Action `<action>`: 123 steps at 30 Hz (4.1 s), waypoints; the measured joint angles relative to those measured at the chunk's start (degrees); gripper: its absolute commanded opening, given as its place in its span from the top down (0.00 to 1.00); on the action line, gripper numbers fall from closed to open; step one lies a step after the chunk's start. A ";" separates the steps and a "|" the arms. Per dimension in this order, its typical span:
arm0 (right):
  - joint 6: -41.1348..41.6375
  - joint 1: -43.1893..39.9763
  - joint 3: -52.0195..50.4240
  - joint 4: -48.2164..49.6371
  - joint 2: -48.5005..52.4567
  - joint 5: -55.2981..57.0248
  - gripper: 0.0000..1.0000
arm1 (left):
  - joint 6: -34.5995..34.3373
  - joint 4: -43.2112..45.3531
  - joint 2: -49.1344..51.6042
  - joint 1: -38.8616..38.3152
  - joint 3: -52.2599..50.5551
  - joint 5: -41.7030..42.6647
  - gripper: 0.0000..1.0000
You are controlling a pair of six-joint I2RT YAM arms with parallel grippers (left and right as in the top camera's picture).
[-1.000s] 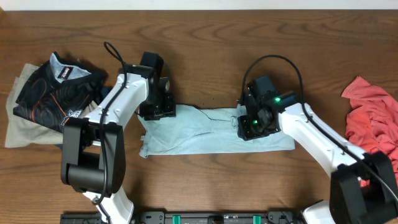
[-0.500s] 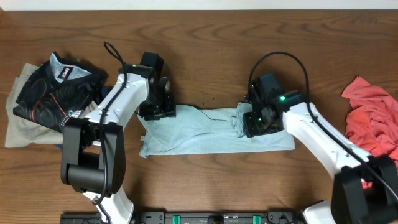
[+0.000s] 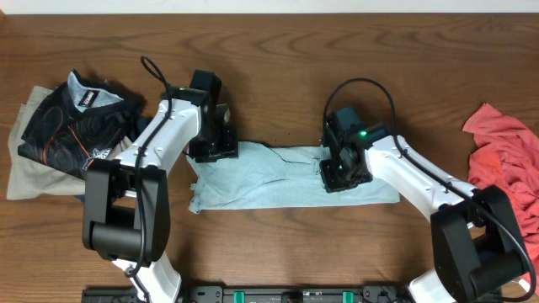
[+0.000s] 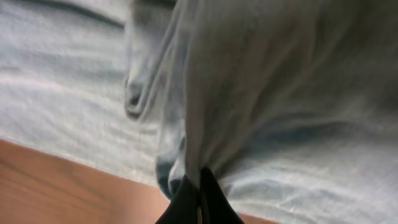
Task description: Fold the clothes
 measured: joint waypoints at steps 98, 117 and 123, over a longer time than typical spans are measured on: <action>-0.50 -19.28 2.49 -8.46 -12.57 6.16 0.36 | -5.62 -13.57 -0.79 -9.27 14.38 -10.05 0.94; -0.68 -19.28 2.49 -9.64 -12.57 6.14 0.35 | -6.78 -3.96 -0.79 -33.42 14.38 -7.96 0.94; -0.68 -19.28 2.49 -9.64 -12.57 6.14 0.35 | -6.88 -3.96 -0.79 -33.38 14.38 -7.96 0.75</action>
